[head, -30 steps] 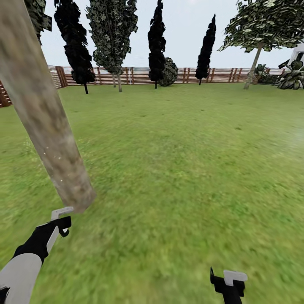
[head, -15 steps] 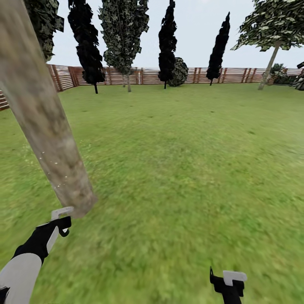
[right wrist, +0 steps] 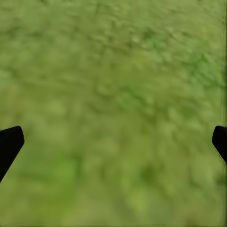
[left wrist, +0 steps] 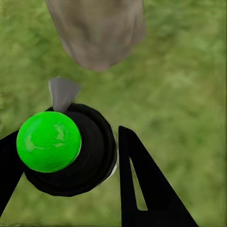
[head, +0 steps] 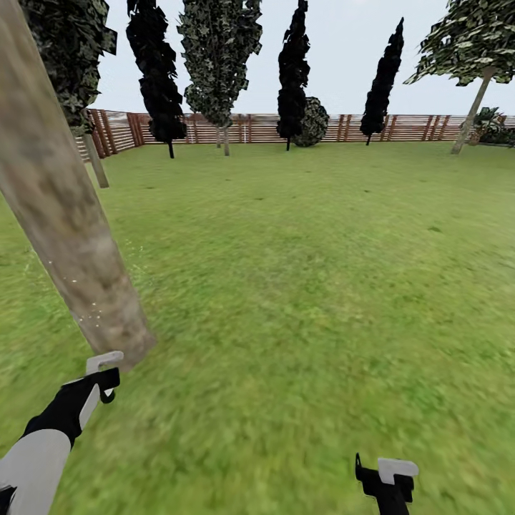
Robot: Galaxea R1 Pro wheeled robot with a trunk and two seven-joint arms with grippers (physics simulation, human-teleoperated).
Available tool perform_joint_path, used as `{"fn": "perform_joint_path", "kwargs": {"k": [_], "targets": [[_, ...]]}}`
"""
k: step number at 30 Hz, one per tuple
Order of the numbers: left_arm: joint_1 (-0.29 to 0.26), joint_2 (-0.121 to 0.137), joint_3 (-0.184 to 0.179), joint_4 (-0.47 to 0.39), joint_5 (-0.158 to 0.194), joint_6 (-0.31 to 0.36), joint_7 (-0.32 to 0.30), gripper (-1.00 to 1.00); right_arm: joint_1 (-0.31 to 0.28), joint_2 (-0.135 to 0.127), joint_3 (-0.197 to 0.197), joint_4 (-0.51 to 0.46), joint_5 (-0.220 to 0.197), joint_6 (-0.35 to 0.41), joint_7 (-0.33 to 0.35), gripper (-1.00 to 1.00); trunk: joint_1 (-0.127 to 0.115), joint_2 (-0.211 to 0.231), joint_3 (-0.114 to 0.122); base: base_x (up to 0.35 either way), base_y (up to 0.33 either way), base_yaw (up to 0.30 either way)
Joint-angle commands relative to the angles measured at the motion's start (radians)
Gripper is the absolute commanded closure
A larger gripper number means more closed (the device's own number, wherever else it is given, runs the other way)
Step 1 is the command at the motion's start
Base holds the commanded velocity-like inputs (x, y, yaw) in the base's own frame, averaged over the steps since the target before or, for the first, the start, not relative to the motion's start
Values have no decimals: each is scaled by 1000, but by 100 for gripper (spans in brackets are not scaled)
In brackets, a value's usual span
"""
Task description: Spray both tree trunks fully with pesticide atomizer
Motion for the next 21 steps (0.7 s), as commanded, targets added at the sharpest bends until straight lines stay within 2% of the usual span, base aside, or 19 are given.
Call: {"fn": "perform_joint_path", "kwargs": {"k": [1, 11, 21], "targets": [[-1, -1, 4, -1, -10, 5, 4, 100, 0, 0, -3, 1, 7, -1, -4, -100, 0, 0, -1, 123, -252, 210], [-1, -1, 4, 0, -10, 5, 11, 100, 0, 0, -3, 1, 7, -1, -4, -100, 0, 0, -1, 123, -252, 255], [-1, -1, 6, -1, -10, 5, 11, 100, 0, 1, -3, 1, 7, -1, -4, -100, 0, 0, -1, 123, -252, 11]]}}
